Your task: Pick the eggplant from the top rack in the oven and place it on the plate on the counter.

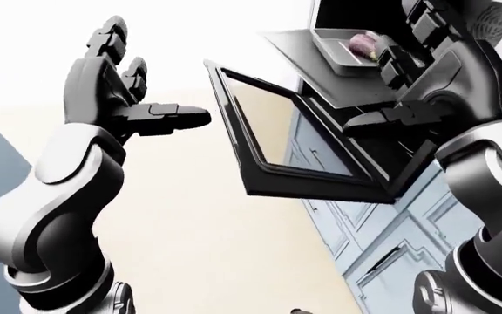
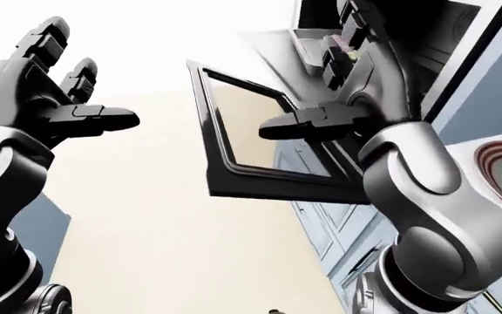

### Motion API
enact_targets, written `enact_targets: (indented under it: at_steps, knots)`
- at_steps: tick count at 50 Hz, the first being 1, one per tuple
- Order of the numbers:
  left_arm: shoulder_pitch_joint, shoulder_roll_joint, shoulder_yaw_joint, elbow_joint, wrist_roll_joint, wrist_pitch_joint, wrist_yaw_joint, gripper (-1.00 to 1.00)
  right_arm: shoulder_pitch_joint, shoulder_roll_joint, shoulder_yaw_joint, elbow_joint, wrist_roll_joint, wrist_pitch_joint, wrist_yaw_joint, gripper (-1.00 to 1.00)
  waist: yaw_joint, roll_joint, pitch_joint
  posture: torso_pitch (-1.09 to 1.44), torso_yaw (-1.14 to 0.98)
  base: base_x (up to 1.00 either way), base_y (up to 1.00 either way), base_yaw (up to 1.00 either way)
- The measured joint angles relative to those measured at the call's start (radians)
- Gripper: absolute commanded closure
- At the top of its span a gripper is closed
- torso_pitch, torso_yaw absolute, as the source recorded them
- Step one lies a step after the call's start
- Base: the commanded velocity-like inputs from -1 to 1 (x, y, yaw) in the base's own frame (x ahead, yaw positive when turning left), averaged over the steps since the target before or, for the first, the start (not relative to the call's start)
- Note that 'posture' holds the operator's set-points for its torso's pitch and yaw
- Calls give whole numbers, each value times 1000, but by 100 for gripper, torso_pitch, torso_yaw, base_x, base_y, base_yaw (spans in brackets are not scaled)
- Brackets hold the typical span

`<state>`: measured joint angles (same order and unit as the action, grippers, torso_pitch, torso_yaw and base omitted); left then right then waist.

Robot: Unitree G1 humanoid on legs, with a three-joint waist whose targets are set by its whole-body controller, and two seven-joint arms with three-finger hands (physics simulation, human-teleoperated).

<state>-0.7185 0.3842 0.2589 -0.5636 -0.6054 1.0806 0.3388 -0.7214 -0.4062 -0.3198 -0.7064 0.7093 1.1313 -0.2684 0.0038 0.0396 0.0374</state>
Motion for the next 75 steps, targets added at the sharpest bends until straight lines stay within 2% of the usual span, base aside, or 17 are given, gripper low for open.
enact_targets:
  at_steps: [7, 10, 15, 17, 27, 34, 36, 40, 46, 48, 50, 52, 55, 59, 62, 68, 75]
  knots:
    - [-23, 7, 27, 1, 1, 9, 6, -100, -19, -37, 19, 15, 64, -31, -56, -100, 11, -50, -6, 0, 0, 0, -41, 0]
    - [-36, 12, 25, 6, 3, 3, 12, -100, -30, -51, 25, 24, 80, -39, -70, -100, 11, -96, -12, 0, 0, 0, -29, 0]
    - [-44, 10, -4, 15, -25, 21, 2, -100, -23, -68, 26, 45, 70, -45, -89, -100, -12, -99, 29, 0, 0, 0, 0, 0]
    - [-45, 18, 8, 18, -29, 22, 3, -100, -29, -69, 46, 37, 54, -50, -82, -100, -4, -111, 16, 0, 0, 2, 33, 50]
    - [-49, 43, 43, 2, -29, 5, 17, -100, -80, -70, 28, 50, 106, -20, -88, -100, 6, -53, 24, 0, 0, 8, -2, 55]
    - [-74, 43, 11, -3, -48, 37, 19, -100, -121, -126, -7, 62, 161, -25, -139, -100, -5, 11, 17, 0, 0, 31, -14, 0]
    - [-73, 48, 19, 1, -44, 27, 16, -100, -120, -123, 9, 57, 169, -42, -146, -100, 2, -1, 17, 0, 0, 33, -8, 0]
    - [-74, 53, 32, 22, -39, 41, 20, -100, -115, -117, 37, 71, 196, -31, -152, -100, -5, 23, 14, 0, 0, 32, -24, -24]
    - [-98, 67, 48, 11, -49, 34, 32, -100, -133, -133, 33, 60, 219, -49, -173, -100, 9, -28, 14, 0, 0, 26, 0, -62]
    - [-114, 72, 32, 10, -64, 27, 26, -100, -149, -140, 27, 63, 201, -61, -181, -100, 8, -76, 10, 0, 0, 0, 0, 0]
    - [-105, 61, 16, 14, -80, 30, 21, -100, -145, -135, 25, 80, 188, -58, -188, -100, 10, -80, 49, 0, 0, 0, 0, -15]
    - [-93, 68, 10, 27, -93, 49, 21, -100, -143, -122, 30, 106, 194, -38, -198, -100, 0, -87, 46, 0, 0, 0, 0, -52]
    - [-108, 83, 24, 49, -93, 65, 29, -100, -152, -126, 46, 113, 205, -24, -202, -100, -6, -69, 22, 0, 0, 0, 0, -27]
    - [-157, 105, 43, 24, -106, 60, 43, -100, -195, -147, 36, 87, 211, -35, -203, -100, -16, -42, 46, 0, 0, 1, 0, 0]
    - [-172, 115, 42, 26, -126, 69, 54, -100, -211, -143, 39, 111, 218, -20, -211, -100, -10, 7, 33, 0, 0, 22, -23, 0]
    - [-168, 133, 60, 32, -139, 75, 74, -100, -218, -146, 54, 105, 246, -5, -212, -100, 8, 10, 7, 0, 0, 20, -40, 0]
    - [-157, 146, 65, 33, -171, 70, 91, -100, -217, -141, 66, 95, 247, -20, -215, -100, 22, -36, 11, 0, 0, 13, -47, 0]
